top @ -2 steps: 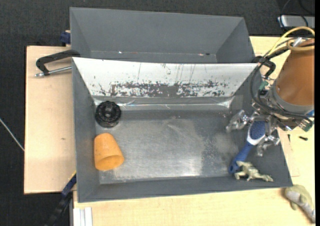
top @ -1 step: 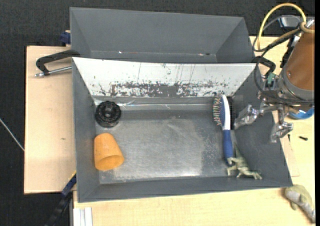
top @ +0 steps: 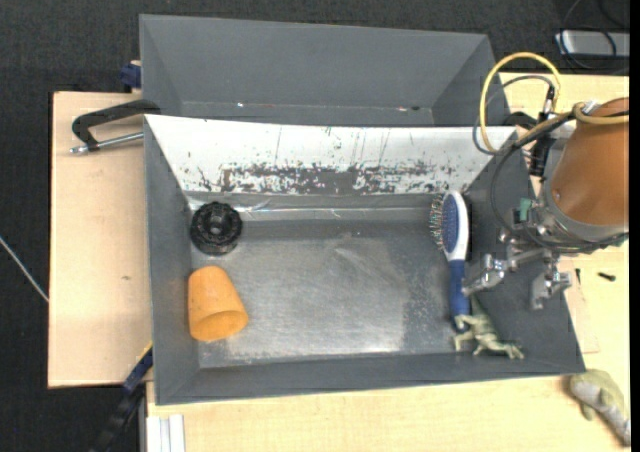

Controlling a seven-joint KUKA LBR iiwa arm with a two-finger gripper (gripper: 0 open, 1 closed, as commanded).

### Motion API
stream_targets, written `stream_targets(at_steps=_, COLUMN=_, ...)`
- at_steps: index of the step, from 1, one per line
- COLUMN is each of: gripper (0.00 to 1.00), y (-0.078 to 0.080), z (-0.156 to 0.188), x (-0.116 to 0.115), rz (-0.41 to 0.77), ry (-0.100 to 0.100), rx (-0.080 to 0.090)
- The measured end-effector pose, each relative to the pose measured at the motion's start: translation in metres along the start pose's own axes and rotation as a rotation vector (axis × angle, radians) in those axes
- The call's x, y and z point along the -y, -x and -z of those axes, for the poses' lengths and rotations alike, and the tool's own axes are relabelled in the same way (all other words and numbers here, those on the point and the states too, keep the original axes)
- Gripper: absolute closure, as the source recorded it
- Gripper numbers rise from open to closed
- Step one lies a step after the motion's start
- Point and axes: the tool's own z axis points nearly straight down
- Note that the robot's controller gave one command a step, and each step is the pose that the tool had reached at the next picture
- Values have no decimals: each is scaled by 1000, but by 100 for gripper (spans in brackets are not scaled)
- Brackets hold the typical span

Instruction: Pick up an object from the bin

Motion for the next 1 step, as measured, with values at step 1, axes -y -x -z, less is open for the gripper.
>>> stream_targets(at_steps=1, gripper=0, y=42, z=-72, x=20, rz=314, ry=-4, rx=21)
